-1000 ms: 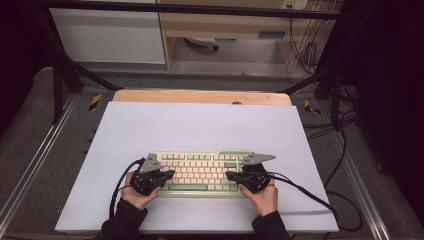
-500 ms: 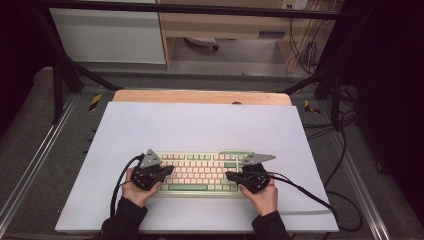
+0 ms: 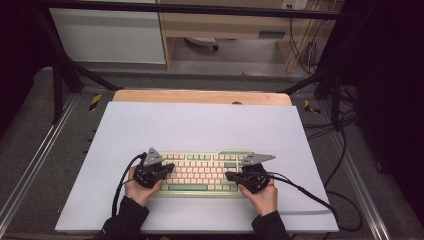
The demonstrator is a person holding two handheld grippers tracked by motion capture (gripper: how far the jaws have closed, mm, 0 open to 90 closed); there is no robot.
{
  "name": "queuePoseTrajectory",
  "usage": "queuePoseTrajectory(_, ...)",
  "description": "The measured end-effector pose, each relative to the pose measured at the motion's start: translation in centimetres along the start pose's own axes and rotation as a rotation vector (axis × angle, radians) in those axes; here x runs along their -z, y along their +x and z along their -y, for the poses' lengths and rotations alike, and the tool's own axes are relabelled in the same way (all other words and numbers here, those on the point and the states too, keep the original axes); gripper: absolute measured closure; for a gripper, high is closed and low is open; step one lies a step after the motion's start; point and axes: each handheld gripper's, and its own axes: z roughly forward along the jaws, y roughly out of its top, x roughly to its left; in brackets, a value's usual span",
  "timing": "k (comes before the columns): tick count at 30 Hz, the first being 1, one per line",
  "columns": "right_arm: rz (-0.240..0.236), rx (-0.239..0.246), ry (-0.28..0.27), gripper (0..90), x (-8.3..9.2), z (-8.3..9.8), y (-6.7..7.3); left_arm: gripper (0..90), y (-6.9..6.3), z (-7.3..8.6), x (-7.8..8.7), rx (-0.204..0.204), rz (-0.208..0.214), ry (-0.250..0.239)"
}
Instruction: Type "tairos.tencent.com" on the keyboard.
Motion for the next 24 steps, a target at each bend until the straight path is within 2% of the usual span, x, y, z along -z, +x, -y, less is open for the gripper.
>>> queuePoseTrajectory(17, 0.000, -0.005, 0.000, 90.0, 0.08, -0.02, 0.06, 90.0, 0.02, 0.37, -0.61, -0.004, -0.002, 0.016)
queuePoseTrajectory(24, 0.002, 0.001, -0.004, 90.0, 0.18, -0.03, 0.08, 90.0, 0.00, 0.26, -0.15, -0.005, 0.006, 0.008)
